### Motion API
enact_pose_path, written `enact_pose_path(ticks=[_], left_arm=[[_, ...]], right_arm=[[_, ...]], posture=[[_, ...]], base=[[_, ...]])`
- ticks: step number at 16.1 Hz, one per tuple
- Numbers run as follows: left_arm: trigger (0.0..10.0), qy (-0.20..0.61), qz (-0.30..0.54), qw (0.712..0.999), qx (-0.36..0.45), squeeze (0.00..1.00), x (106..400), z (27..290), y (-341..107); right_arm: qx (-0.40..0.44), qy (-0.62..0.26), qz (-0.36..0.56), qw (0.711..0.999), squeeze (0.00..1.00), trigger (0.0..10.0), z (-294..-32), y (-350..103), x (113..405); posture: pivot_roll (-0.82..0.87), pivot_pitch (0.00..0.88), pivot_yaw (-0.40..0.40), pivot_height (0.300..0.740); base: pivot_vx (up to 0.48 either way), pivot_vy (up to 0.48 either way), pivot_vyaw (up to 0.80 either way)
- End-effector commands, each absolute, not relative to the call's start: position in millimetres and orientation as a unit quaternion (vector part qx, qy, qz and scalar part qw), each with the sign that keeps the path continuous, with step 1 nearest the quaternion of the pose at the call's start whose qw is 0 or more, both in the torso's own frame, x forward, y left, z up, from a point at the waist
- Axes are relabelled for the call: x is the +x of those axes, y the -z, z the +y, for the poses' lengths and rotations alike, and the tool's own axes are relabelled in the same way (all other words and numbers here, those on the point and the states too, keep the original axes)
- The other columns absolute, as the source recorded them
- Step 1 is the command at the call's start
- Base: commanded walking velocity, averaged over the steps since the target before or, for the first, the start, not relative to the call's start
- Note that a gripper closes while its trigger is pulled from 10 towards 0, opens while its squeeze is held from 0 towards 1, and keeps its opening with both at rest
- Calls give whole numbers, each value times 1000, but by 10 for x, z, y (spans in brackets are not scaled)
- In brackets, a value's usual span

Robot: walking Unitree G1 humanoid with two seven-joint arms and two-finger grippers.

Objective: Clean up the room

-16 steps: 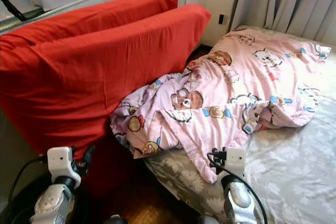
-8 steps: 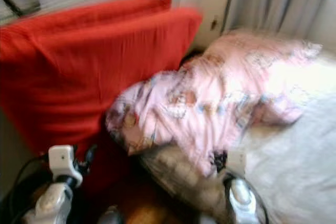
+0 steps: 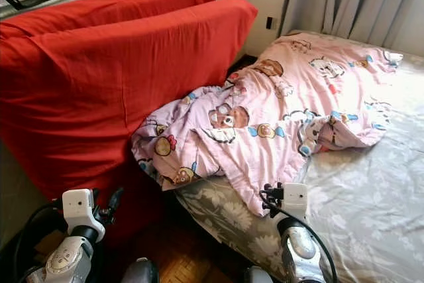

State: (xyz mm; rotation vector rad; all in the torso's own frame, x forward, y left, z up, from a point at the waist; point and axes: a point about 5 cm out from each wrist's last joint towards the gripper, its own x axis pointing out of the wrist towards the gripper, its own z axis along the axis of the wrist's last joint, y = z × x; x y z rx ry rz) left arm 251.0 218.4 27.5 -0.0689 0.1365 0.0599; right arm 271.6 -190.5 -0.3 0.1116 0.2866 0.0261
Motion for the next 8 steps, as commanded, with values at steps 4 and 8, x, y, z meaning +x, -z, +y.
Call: enact_pose_path(ticks=[4, 8], left_arm=[[10000, -37, 67, 997, -29, 0, 2491, 2232, -303], [10000, -36, 65, 997, -31, 0, 2494, 2222, -313]], right_arm=[[54, -18, 141, 988, 0, 10000, -1888, 1, 2712], [59, -14, 143, 988, 0, 10000, -1892, 2, 2719]], posture=[[-34, 64, 6, 637], [-37, 69, 6, 637]], base=[[0, 0, 500], [60, 0, 0]])
